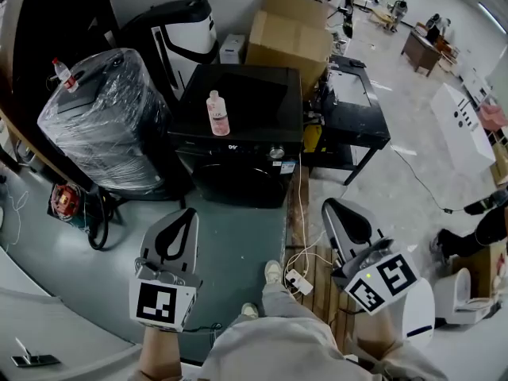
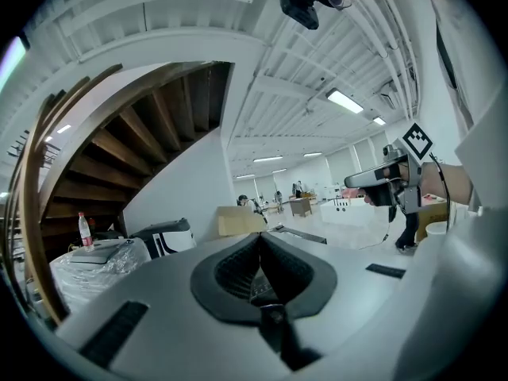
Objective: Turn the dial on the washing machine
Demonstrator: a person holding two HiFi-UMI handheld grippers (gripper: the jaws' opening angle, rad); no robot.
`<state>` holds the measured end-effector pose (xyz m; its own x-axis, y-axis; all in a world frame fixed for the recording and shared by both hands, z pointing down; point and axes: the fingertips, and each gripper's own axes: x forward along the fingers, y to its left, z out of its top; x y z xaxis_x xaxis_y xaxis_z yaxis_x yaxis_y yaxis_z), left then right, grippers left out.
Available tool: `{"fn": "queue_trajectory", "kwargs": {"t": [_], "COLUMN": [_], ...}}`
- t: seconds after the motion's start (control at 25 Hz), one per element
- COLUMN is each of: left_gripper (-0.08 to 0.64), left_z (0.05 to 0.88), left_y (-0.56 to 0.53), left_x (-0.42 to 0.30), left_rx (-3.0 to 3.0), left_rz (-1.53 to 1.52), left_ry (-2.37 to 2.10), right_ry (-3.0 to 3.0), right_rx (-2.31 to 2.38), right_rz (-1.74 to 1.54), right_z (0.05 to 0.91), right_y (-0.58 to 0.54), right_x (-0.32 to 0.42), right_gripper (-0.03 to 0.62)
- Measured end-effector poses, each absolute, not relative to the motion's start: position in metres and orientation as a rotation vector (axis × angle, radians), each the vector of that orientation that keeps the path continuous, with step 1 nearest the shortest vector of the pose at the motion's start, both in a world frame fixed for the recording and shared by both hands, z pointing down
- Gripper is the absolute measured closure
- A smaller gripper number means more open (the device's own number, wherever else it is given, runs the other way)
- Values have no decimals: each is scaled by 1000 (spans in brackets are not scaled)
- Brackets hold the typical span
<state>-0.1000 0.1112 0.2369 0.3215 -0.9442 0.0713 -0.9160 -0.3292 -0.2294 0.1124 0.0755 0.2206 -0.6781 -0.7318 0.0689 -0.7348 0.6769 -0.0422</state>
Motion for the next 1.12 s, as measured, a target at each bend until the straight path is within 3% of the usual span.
{"fn": "queue_trajectory", "kwargs": {"t": [0.6,1.12], "left_gripper": [540,540], "left_z": [236,251], "left_y": [-6,-54], "left_x": [-59,-52], "left_rx": [-2400,-2420], "left_rz": [-416,-504], "left_ry": [1761,1698], "right_ry": [-2845,-2834], "right_rx": [1079,1144], "right_rz": [108,127], "right_z": [230,238], "right_y": [-66,-110], "right_x": [133,146], "right_gripper": [565,565]}}
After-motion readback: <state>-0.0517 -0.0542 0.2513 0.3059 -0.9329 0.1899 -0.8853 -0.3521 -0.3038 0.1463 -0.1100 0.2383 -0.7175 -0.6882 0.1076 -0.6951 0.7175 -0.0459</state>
